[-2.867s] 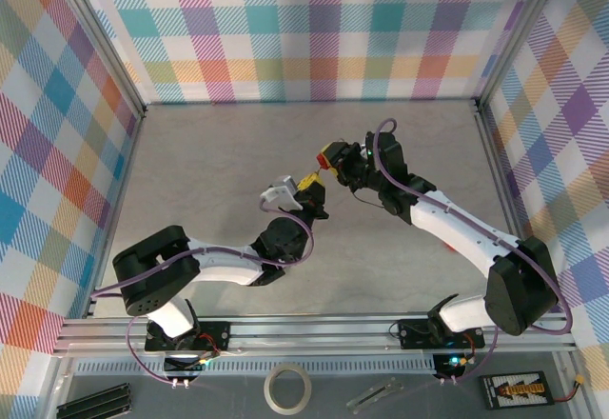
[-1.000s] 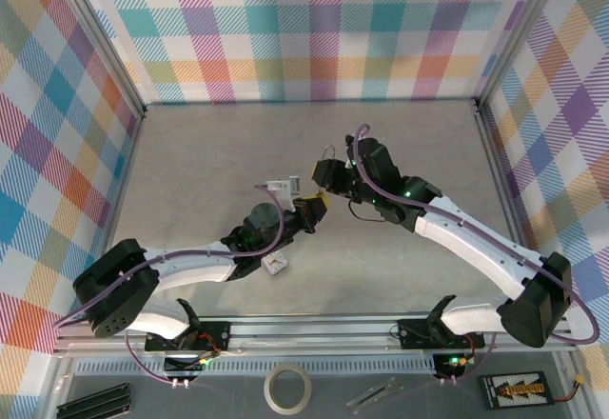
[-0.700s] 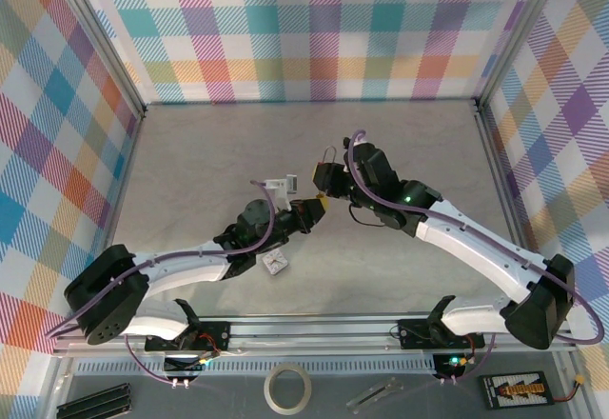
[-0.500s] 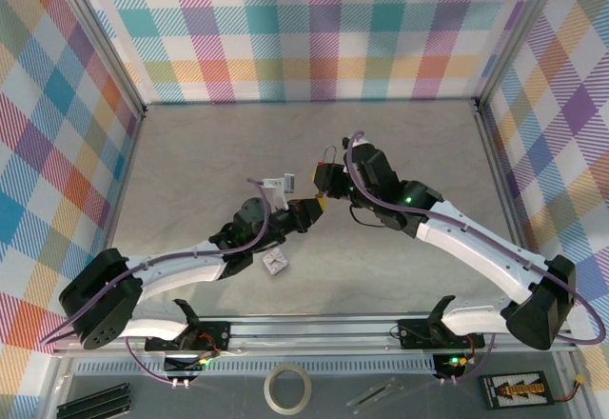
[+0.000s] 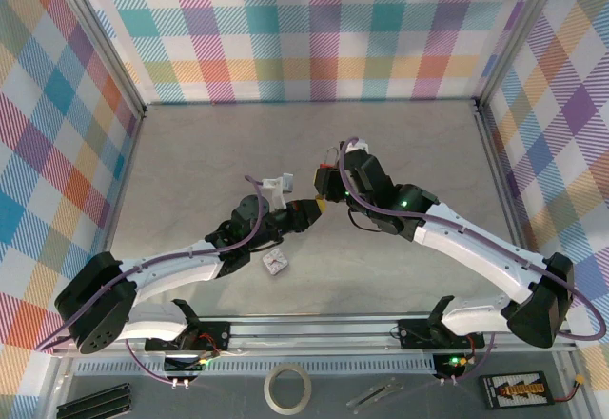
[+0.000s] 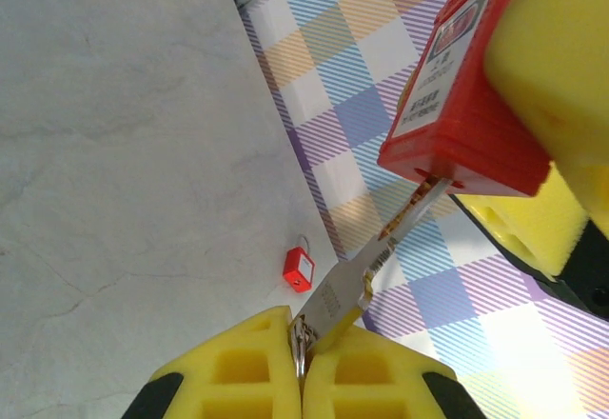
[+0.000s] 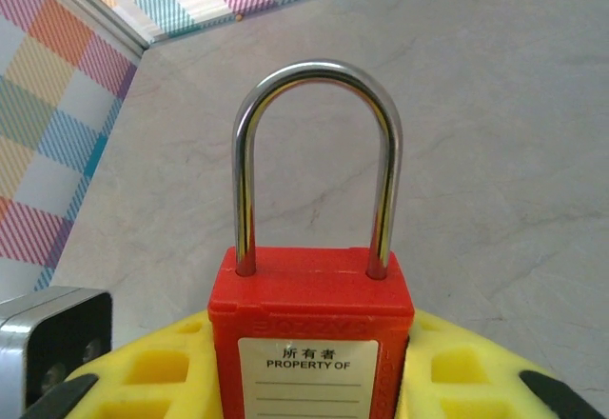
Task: Unlock with the key
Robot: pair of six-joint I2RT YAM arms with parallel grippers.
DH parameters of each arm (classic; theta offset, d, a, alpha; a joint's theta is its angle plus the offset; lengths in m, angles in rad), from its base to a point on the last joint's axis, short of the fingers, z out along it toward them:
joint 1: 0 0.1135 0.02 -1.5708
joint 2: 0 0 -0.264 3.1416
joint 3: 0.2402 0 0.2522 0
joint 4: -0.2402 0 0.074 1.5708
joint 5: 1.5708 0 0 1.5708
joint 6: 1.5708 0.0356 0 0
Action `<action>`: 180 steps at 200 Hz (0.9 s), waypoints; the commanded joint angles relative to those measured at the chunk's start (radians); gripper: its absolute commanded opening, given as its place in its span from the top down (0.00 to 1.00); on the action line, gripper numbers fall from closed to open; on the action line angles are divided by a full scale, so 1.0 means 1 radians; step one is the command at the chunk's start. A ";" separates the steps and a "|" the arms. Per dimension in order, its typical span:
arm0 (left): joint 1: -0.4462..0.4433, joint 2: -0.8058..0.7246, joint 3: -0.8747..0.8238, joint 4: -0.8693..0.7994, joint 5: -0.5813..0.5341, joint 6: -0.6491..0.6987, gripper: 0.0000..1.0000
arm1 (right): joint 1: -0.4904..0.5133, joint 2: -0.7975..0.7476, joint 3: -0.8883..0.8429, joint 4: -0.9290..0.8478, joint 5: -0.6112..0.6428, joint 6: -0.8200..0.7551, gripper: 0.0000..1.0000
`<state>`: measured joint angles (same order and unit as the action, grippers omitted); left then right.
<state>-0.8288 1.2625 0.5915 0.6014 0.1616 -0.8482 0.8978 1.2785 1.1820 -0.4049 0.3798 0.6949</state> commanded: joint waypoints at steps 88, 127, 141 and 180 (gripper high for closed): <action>-0.008 -0.046 0.086 0.183 -0.143 -0.002 1.00 | 0.051 0.088 0.060 -0.220 -0.014 0.140 1.00; -0.022 -0.041 0.156 0.133 -0.150 0.077 1.00 | 0.056 0.111 0.063 -0.225 -0.040 0.153 1.00; -0.020 -0.064 0.173 0.081 -0.162 0.107 1.00 | 0.060 0.107 0.044 -0.211 -0.039 0.141 1.00; -0.018 -0.072 0.188 0.093 -0.151 0.094 1.00 | 0.073 0.110 0.010 -0.185 -0.035 0.145 1.00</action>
<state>-0.8494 1.2457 0.6720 0.4305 0.0494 -0.7849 0.9161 1.3476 1.2530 -0.4576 0.4641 0.8314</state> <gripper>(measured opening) 0.048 0.330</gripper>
